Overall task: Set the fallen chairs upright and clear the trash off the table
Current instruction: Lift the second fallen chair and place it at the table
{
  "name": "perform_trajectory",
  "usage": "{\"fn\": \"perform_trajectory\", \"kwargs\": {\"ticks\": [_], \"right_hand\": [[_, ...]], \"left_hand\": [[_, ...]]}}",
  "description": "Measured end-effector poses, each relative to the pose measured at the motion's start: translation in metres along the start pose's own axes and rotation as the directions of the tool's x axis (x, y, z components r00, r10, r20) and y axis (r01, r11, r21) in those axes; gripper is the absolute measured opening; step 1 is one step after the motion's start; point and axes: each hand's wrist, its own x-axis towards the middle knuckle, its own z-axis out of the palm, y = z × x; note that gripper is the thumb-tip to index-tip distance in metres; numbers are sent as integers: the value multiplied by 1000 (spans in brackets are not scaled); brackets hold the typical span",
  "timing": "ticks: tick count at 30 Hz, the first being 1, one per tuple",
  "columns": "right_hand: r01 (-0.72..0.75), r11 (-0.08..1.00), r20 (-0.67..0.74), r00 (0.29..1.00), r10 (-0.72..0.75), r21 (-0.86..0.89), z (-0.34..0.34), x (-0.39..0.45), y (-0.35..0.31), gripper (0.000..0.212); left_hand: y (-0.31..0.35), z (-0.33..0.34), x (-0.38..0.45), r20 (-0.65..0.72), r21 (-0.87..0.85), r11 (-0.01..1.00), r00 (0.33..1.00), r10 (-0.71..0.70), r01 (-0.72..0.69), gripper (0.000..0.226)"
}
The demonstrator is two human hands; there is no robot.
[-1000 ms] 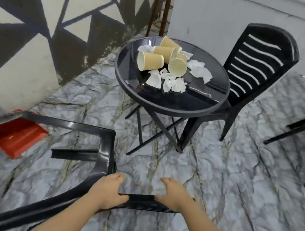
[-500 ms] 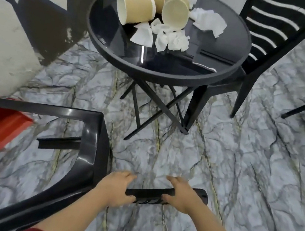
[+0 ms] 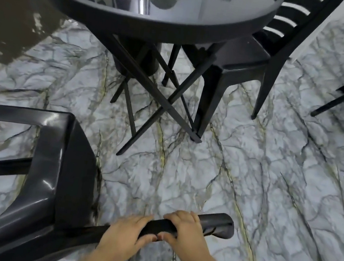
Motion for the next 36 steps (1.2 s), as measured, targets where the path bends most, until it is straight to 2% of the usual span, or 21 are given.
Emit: {"fn": "perform_trajectory", "kwargs": {"ticks": [3,6,9,11,13,16,18,21,23,25,28,31,34,36], "right_hand": [[-3,998,-6,1000,3,60,-8,-2,5,44],[-67,991,-37,997,71,115,-28,-9,13,44],[-101,994,-83,991,104,33,-54,-27,16,65],[-115,993,-250,961,115,16,-74,-40,12,78],[-150,988,-445,882,151,39,-99,-56,5,70],[-131,961,-548,798,249,245,-140,-78,-10,62],[-62,928,-564,778,275,367,-169,-92,-29,62],[67,850,-608,728,317,523,-205,-111,-60,74],[135,793,-616,710,341,594,-227,-123,-83,64],[164,802,-623,724,298,574,-243,-135,-107,52],[202,825,-643,729,233,528,-252,-149,-144,53],[229,843,-660,729,183,486,-249,-164,-184,50],[244,879,-681,722,118,410,-244,-179,-228,49],[238,904,-677,733,73,355,-240,-189,-257,47]], "left_hand": [[2,-2,-1,-51,-15,1000,999,-4,4,126],[9,-11,-8,-86,-25,1000,996,-1,-1,128],[17,-26,-22,-173,-35,999,985,16,-22,117],[22,-39,-33,-247,-57,997,969,28,-44,108],[28,-52,-47,-303,-97,994,953,27,-59,102],[38,-74,-74,-382,-174,979,923,36,-110,87],[47,-89,-94,-440,-208,967,897,41,-147,75],[61,-110,-129,-536,-254,952,844,10,-172,46],[69,-123,-153,-553,-282,945,833,-18,-167,38],[72,-129,-175,-554,-318,933,831,-41,-167,38],[70,-136,-209,-516,-306,944,855,-57,-122,51],[70,-158,-252,-482,-247,965,875,-42,-90,48],[93,-196,-289,-492,-239,960,871,9,-145,30],[110,-220,-308,-498,-249,948,866,50,-199,35]]}}
